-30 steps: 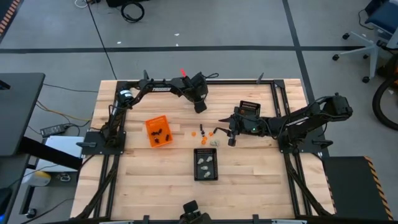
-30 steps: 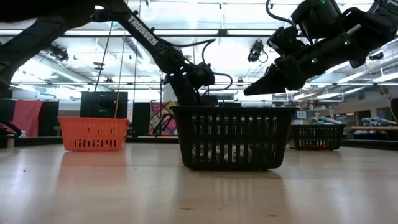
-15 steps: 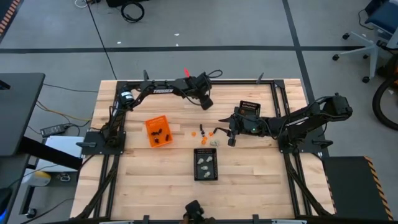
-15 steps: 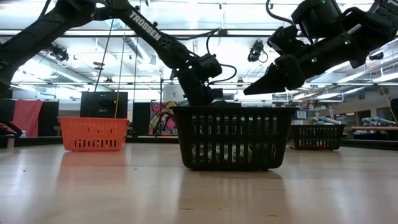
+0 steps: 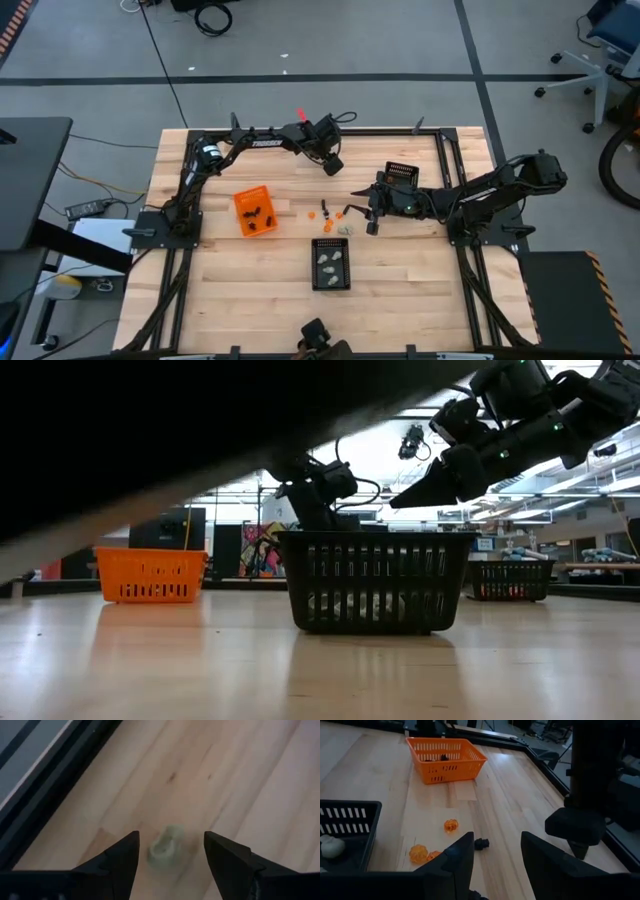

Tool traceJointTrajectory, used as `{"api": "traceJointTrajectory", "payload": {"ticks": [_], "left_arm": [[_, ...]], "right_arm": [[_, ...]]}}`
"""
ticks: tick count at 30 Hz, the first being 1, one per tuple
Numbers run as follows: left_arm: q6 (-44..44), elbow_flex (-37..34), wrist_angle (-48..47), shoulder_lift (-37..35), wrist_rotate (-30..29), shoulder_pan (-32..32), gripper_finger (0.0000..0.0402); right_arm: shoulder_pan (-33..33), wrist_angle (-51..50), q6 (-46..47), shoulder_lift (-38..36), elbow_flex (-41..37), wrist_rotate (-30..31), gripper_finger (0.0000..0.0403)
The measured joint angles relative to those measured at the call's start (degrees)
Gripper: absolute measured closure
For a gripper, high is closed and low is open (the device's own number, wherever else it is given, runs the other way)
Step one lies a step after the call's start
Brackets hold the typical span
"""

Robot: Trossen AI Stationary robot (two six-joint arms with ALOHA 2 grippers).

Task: Sort Halloween decoration
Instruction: Put the white skull toy into the bottom black bin

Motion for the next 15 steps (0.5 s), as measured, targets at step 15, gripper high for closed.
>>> {"api": "traceJointTrajectory", "payload": {"ticks": [15], "left_arm": [[4.19,0.29,-1.42,0.0,2.14,0.0,0.0221]], "right_arm": [[0.0,-0.52,0.06,0.0,0.0,-0.02,0.0236]]}}
